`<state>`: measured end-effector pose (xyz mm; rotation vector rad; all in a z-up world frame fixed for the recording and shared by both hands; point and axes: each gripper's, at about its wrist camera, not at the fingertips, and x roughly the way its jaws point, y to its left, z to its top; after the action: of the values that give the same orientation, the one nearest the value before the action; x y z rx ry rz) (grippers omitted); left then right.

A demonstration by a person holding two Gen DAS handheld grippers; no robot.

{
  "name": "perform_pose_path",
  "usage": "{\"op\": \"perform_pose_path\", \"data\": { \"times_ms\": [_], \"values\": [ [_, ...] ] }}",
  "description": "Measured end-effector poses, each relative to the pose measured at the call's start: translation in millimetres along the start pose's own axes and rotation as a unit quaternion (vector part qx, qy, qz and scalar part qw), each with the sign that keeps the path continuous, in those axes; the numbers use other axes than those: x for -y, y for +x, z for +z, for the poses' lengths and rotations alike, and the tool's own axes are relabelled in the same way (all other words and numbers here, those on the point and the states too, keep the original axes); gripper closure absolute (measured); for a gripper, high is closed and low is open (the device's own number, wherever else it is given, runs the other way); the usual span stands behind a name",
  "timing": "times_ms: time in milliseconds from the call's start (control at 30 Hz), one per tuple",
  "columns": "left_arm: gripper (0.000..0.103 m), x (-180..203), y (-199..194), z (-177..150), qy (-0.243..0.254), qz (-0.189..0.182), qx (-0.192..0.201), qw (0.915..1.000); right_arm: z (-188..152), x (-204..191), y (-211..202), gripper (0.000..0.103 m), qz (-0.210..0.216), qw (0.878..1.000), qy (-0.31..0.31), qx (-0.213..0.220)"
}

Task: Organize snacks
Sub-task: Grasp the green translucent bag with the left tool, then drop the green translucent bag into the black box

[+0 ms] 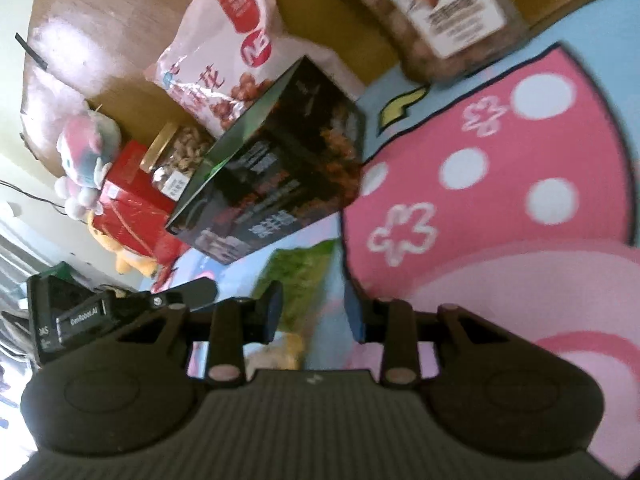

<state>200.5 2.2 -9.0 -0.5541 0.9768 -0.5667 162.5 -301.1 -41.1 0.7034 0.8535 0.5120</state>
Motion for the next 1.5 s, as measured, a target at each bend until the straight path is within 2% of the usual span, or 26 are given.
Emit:
{"op": "perform_pose_path", "data": {
  "times_ms": [100, 133, 167, 200, 300, 433, 567, 667, 733, 767, 833, 867, 900, 1000, 1133, 1233, 1300, 1333, 1367, 1433, 1500],
  "values": [
    [0.034, -1, 2, 2, -0.008, -0.004, -0.001, 1.0000, 1, -7, 14, 0.073, 0.011, 1.000, -0.003, -0.009],
    [0.034, -3, 1, 2, -0.011, -0.006, 0.001, 0.9999, 1, -8, 19, 0.078, 0.011, 1.000, -0.001, -0.015],
    [0.037, -4, 0, 2, -0.015, -0.007, 0.003, 0.9999, 0, -9, 24, 0.088, 0.012, 1.000, 0.003, -0.022],
    [0.043, -7, -2, 1, -0.019, -0.007, 0.006, 0.9998, -2, -9, 26, 0.091, 0.018, 1.000, 0.010, -0.019],
    [0.050, -16, -10, -2, -0.043, -0.009, 0.011, 0.9990, -4, -6, 23, 0.094, 0.040, 0.999, 0.032, -0.014],
    [0.050, -25, -34, -9, -0.070, -0.054, 0.026, 0.9958, -10, -12, 10, 0.098, 0.100, 0.993, 0.057, -0.007],
    [0.031, -29, -64, -11, -0.077, -0.082, 0.057, 0.9920, -11, -26, -1, 0.098, 0.152, 0.985, 0.076, -0.001],
    [0.029, -23, -77, -9, -0.066, -0.103, 0.065, 0.9904, -6, -43, -3, 0.098, 0.173, 0.982, 0.072, 0.005],
    [0.033, -15, -82, -6, -0.055, -0.114, 0.072, 0.9894, -1, -53, -1, 0.098, 0.189, 0.979, 0.071, 0.007],
    [0.045, -11, -85, -1, -0.046, -0.120, 0.075, 0.9888, 1, -57, 1, 0.098, 0.196, 0.978, 0.072, 0.009],
    [0.048, -5, -90, 11, -0.027, -0.097, 0.088, 0.9910, 9, -67, 7, 0.098, 0.203, 0.977, 0.067, 0.009],
    [0.057, -2, -93, 20, -0.014, -0.081, 0.098, 0.9918, 15, -73, 9, 0.098, 0.198, 0.979, 0.057, 0.013],
    [0.059, 0, -94, 29, -0.003, -0.067, 0.103, 0.9924, 22, -79, 12, 0.098, 0.188, 0.981, 0.042, 0.019],
    [0.059, 1, -87, 65, 0.015, -0.043, 0.107, 0.9932, 46, -93, 26, 0.098, 0.165, 0.986, 0.012, 0.031],
    [0.057, 14, -61, 99, 0.083, 0.048, 0.111, 0.9892, 75, -106, 50, 0.098, 0.104, 0.992, -0.052, 0.053],
    [0.047, 20, -38, 106, 0.114, 0.112, 0.103, 0.9818, 87, -100, 73, 0.098, 0.067, 0.994, -0.072, 0.048],
    [0.033, 19, -35, 106, 0.124, 0.124, 0.110, 0.9784, 90, -97, 85, 0.098, 0.041, 0.994, -0.086, 0.043],
    [0.033, 19, -36, 105, 0.125, 0.123, 0.117, 0.9774, 90, -99, 91, 0.097, 0.024, 0.994, -0.100, 0.041],
    [0.033, 19, -38, 104, 0.126, 0.121, 0.123, 0.9769, 89, -101, 97, 0.091, 0.009, 0.993, -0.113, 0.034],
    [0.033, 18, -46, 103, 0.126, 0.115, 0.132, 0.9765, 85, -99, 105, 0.090, 0.007, 0.992, -0.121, 0.016],
    [0.033, 20, -55, 101, 0.123, 0.114, 0.141, 0.9756, 80, -101, 106, 0.090, -0.004, 0.991, -0.134, 0.020]
  ]
}}
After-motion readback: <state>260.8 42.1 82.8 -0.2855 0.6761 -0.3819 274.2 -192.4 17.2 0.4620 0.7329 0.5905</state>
